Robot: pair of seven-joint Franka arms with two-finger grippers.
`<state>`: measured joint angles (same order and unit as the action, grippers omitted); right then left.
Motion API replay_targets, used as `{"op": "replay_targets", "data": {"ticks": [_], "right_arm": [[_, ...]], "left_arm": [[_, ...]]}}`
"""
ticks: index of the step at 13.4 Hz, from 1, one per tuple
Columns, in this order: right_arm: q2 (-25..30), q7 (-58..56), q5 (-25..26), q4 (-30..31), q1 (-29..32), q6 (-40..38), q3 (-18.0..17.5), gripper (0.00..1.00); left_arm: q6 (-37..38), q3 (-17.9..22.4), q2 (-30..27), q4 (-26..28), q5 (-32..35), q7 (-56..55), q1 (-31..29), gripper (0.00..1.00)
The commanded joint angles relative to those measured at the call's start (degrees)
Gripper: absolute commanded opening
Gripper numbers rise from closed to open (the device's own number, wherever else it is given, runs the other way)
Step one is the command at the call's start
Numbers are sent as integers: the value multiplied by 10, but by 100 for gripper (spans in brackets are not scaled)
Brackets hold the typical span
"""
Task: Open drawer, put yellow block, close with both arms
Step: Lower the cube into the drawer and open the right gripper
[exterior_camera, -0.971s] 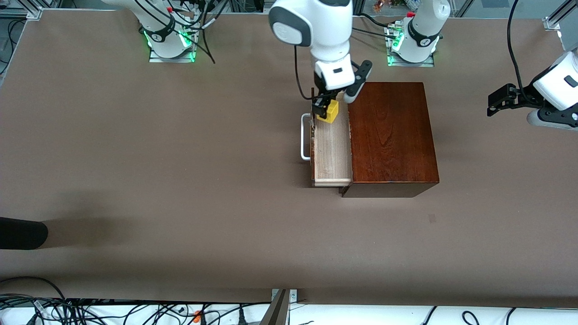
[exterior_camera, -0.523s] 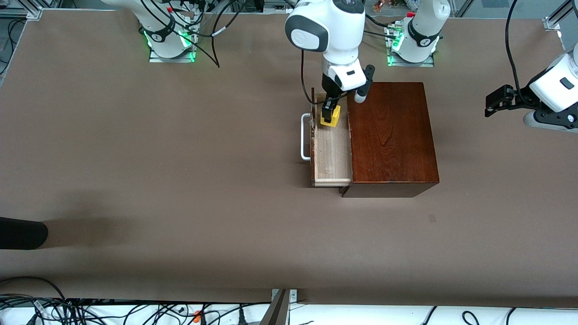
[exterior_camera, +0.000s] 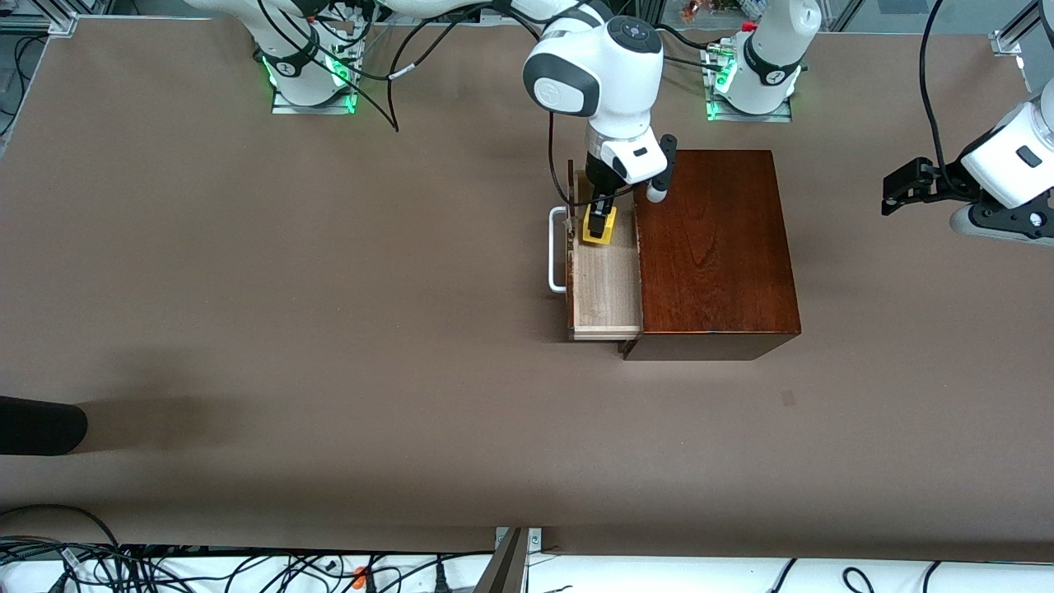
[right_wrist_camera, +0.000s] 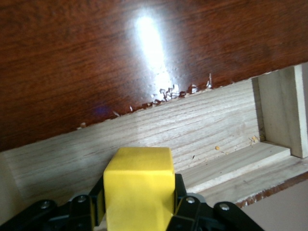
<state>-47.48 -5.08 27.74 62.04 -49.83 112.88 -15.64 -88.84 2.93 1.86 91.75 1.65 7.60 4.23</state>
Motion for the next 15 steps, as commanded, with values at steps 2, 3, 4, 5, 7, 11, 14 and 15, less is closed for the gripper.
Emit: {"op": "replay_targets", "data": {"ticks": [2,3,4,5,7,11,14,15], "right_arm": [[-24,-6,14,-21,-7,-1,3,16],[-28,-7,20,-21,-7,3,3,16],[-33,-8,26,-21,-6,5,3,17],[-37,-8,28,-21,-6,5,3,17],[-41,-11,31,-21,-5,9,3,18],[-35,-20,30,-23,0,10,3,99],[-31,-16,27,-25,0,5,3,100],[-29,-16,26,-25,0,2,3,100]], "left_arm": [[6,1,4,-11,-17,12,-2,100],[6,1,4,-11,-17,12,-2,100],[6,1,4,-11,-17,12,-2,100],[6,1,4,-12,-17,12,-3,100],[6,1,4,-17,-17,12,-4,100],[6,1,4,-17,-17,12,-4,100],[6,1,4,-17,-17,12,-4,100],[6,1,4,-17,-17,12,-4,100]]}}
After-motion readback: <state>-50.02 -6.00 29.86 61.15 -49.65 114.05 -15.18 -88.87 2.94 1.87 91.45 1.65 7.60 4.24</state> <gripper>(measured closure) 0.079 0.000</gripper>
